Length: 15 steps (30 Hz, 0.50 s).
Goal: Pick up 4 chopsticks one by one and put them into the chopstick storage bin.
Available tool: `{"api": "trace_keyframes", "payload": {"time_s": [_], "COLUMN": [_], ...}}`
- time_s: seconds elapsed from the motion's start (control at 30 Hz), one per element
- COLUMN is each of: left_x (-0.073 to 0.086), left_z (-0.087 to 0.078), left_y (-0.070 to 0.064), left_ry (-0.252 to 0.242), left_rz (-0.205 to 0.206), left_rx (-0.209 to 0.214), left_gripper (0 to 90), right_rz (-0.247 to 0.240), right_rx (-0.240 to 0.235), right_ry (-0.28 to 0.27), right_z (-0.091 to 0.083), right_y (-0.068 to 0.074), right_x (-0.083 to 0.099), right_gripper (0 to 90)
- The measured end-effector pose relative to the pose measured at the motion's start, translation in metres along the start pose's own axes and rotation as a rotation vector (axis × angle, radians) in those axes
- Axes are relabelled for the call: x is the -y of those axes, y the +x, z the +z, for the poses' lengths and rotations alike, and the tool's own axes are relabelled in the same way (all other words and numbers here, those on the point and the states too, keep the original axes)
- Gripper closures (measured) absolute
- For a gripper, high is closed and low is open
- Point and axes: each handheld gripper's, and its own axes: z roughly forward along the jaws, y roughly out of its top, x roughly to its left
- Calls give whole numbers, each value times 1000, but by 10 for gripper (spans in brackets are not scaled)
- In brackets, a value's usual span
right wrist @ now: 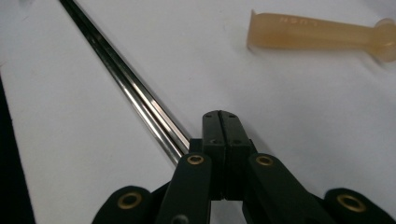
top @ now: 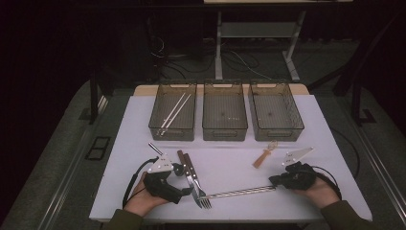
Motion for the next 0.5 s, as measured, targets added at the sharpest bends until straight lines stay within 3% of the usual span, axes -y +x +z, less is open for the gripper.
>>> {"api": "trace_keyframes", "payload": {"time_s": [0.33, 0.5], "left_x": [0, 0], "left_z": [0, 1], "left_y": [0, 0], "left_ry": [3, 3], "left_rz": [-1, -3], "left_rx": [2, 1], "left_gripper": [0, 0], "right_rz": [-28, -26], "right_rx": [-3, -22], "right_ry": [13, -43], "right_z": [-3, -6], "right_y": [9, 8], "right_x": [3, -1], "right_gripper": [896, 855]}}
